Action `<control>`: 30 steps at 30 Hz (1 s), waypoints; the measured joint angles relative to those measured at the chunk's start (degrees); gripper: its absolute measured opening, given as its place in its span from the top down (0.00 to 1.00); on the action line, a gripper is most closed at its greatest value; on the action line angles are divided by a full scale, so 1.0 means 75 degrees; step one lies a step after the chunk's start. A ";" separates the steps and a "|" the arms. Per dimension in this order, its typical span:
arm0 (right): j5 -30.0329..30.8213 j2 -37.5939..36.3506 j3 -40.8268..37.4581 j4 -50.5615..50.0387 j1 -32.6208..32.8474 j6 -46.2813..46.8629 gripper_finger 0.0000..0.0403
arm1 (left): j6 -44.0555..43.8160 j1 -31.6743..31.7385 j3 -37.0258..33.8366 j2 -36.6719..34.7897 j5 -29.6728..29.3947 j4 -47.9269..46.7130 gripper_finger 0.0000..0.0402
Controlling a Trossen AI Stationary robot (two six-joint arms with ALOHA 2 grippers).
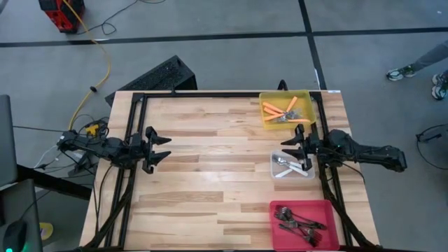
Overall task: Sort silverware by color (type)
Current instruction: Return to Home Position
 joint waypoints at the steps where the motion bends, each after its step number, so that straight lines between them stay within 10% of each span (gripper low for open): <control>1: 0.0003 0.0001 0.0000 -0.0031 0.0000 0.0061 0.63 | 0.0026 0.0000 0.0000 0.0000 -0.0087 -0.0003 0.39; 30: 0.0032 0.0002 -0.0006 -0.0487 -0.0003 0.0181 0.63 | 0.0089 0.0000 0.0000 0.0020 -0.0388 -0.0633 0.39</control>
